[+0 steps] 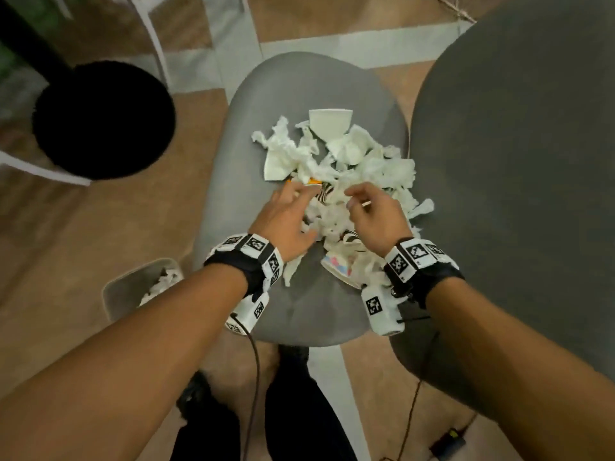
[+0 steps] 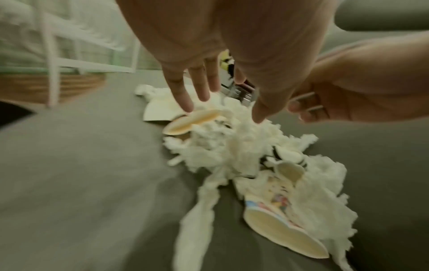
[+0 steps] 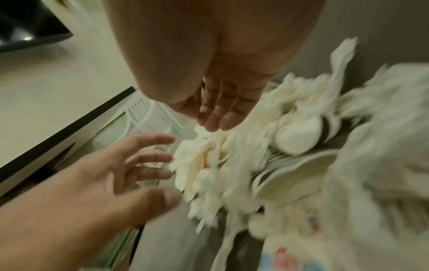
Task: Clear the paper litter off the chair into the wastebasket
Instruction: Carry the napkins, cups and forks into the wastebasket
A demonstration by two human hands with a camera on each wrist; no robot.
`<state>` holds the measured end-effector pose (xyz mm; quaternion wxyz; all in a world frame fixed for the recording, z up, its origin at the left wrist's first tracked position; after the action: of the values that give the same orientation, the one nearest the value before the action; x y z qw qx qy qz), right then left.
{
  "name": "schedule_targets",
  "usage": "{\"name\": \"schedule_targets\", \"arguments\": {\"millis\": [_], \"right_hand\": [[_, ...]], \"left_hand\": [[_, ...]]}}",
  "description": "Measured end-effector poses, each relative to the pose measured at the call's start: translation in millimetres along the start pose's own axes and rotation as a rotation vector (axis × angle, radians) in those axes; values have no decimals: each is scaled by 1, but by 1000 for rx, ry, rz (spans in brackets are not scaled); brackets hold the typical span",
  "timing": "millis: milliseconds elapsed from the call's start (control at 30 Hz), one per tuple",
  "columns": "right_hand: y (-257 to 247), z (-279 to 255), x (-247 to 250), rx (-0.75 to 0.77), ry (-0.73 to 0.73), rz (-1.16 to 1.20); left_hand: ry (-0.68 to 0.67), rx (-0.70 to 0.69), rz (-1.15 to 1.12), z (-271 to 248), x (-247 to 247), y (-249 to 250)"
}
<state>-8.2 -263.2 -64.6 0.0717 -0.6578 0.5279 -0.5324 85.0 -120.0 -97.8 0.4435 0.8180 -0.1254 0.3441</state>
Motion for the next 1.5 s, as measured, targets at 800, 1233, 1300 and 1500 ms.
{"name": "schedule_targets", "arguments": {"millis": [800,1233,1300,1500], "right_hand": [[35,75,14,13,-118,-493],[5,57,-7,58,-217,52],[6,56,-5,-14,-238,78],[52,70,22,-224,-132,-318]], "left_hand": [[-163,212,212,-7,-50,-33],[38,171,99,-12,-52,-42],[39,134,111,-4,-55,-31],[-145,171,101,31,-94,-20]]}}
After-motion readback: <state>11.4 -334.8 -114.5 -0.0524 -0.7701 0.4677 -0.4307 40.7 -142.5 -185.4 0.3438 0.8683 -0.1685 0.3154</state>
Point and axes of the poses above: each hand's wrist, its own z-axis towards the middle knuckle, its own x-axis out of the back of the hand, y = z × x, the point moved 8 cm from there along z, towards the middle knuckle, and after that the axes turned 10 degrees about -y, right-handed, at the moved point
